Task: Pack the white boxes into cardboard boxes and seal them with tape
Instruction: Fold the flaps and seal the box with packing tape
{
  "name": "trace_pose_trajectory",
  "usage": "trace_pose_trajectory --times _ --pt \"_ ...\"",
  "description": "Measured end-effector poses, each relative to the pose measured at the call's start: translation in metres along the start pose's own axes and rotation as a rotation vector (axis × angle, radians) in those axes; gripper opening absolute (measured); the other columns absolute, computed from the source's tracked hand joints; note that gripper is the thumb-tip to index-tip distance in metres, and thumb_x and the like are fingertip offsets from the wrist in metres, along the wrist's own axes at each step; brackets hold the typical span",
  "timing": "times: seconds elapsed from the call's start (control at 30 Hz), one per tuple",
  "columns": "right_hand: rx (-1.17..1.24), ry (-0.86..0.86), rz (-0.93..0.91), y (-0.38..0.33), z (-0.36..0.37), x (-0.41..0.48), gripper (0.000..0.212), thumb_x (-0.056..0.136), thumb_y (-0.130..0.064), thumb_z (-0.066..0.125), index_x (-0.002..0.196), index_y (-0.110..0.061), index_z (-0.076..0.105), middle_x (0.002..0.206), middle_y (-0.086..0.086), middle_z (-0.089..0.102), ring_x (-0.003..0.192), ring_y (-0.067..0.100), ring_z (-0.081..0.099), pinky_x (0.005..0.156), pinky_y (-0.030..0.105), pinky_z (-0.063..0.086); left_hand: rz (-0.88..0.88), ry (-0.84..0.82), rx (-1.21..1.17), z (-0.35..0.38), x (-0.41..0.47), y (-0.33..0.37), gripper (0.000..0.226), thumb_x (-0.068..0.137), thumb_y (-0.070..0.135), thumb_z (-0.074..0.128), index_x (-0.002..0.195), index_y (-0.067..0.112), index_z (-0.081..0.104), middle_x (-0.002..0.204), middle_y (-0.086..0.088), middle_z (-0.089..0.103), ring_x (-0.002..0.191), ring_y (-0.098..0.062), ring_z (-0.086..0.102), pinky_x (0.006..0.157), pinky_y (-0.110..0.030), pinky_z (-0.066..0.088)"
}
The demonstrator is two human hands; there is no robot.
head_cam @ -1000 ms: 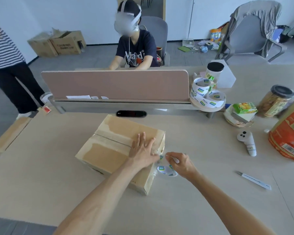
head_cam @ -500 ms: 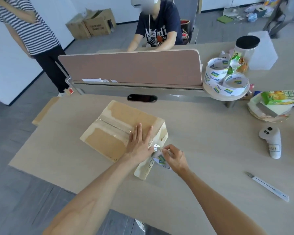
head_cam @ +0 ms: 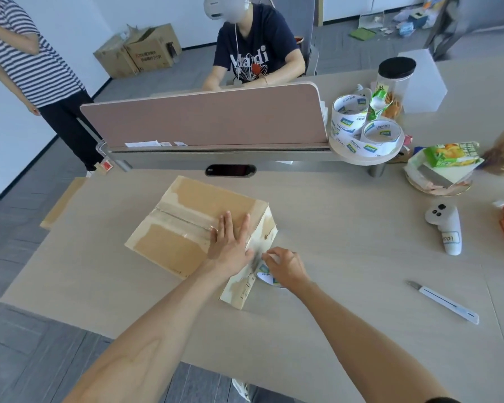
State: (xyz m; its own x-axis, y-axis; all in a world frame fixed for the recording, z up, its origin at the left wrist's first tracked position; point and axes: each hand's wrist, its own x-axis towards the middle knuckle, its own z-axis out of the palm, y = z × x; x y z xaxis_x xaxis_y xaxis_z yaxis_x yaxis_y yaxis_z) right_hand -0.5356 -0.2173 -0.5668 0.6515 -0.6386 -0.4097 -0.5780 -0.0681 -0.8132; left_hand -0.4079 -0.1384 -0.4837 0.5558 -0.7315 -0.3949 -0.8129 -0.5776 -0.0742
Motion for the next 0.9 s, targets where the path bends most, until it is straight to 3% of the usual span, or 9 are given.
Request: trace_pose_trajectory --times 0.1,0.33,0.43,0.57,0.7,0.8,0.9 --pt "0.02 0.035 -0.03 0.003 -0.01 -0.007 0.038 0.095 -0.039 0.058 0.125 -0.017 0.063 0.115 0.002 0.064 0.109 0.019 0.059 0.088 0.026 0.045 0.001 -0.008 0.015 -0.002 0.0 0.003 0.087 0.096 0.042 0.043 0.149 0.026 -0.025 0.154 -0.024 -0.029 0.146 -0.037 -0.02 0.119 -0.053 0.0" --pt "0.058 0.161 -0.052 0.024 -0.036 -0.028 0.031 0.095 -0.03 0.059 0.121 -0.014 0.065 0.106 0.002 0.065 0.102 0.017 0.061 0.094 0.033 0.048 0.053 -0.06 0.008 -0.007 -0.001 -0.004 0.101 0.091 0.042 0.053 0.147 0.025 -0.03 0.151 -0.024 -0.034 0.144 -0.037 -0.026 0.119 -0.054 -0.002" --pt "0.047 0.181 -0.047 0.032 -0.043 -0.035 0.029 0.094 -0.028 0.059 0.119 -0.015 0.066 0.102 -0.001 0.063 0.099 0.015 0.061 0.093 0.032 0.048 0.055 0.004 0.061 -0.005 -0.002 -0.002 0.097 0.094 0.046 0.05 0.15 0.021 -0.025 0.153 -0.028 -0.026 0.146 -0.04 -0.017 0.119 -0.054 0.005" --pt "0.036 0.211 -0.051 0.034 -0.051 -0.039 0.027 0.095 -0.027 0.059 0.118 -0.015 0.067 0.104 -0.001 0.065 0.097 0.013 0.06 0.089 0.025 0.046 0.022 0.163 0.179 -0.001 -0.002 0.008 0.077 0.098 0.044 0.041 0.153 0.01 0.0 0.154 -0.035 0.0 0.144 -0.046 0.008 0.114 -0.054 0.024" --pt "0.053 0.276 -0.032 0.033 -0.064 -0.044 0.026 0.095 -0.026 0.057 0.115 -0.015 0.068 0.103 0.003 0.069 0.098 0.018 0.063 0.084 0.022 0.045 -0.032 0.317 0.112 -0.003 0.0 0.021 0.046 0.095 0.036 0.044 0.128 0.003 0.041 0.138 -0.034 0.037 0.128 -0.045 0.038 0.105 -0.051 0.034" --pt "0.057 0.368 -0.011 0.038 -0.087 -0.056 0.024 0.095 -0.023 0.056 0.113 -0.014 0.07 0.102 0.005 0.069 0.097 0.019 0.064 0.084 0.024 0.045 0.193 0.428 0.016 0.004 -0.001 0.039 0.036 0.086 0.021 0.059 0.114 -0.003 0.057 0.129 -0.028 0.052 0.127 -0.044 0.045 0.102 -0.053 0.04" --pt "-0.073 0.501 0.028 0.07 -0.117 -0.081 0.024 0.095 -0.021 0.054 0.112 -0.015 0.07 0.104 0.006 0.067 0.098 0.024 0.063 0.083 0.033 0.05 0.509 0.464 -0.161 0.021 -0.013 0.085 0.034 0.084 0.016 0.053 0.112 -0.001 0.063 0.13 -0.023 0.055 0.126 -0.041 0.051 0.102 -0.049 0.045"
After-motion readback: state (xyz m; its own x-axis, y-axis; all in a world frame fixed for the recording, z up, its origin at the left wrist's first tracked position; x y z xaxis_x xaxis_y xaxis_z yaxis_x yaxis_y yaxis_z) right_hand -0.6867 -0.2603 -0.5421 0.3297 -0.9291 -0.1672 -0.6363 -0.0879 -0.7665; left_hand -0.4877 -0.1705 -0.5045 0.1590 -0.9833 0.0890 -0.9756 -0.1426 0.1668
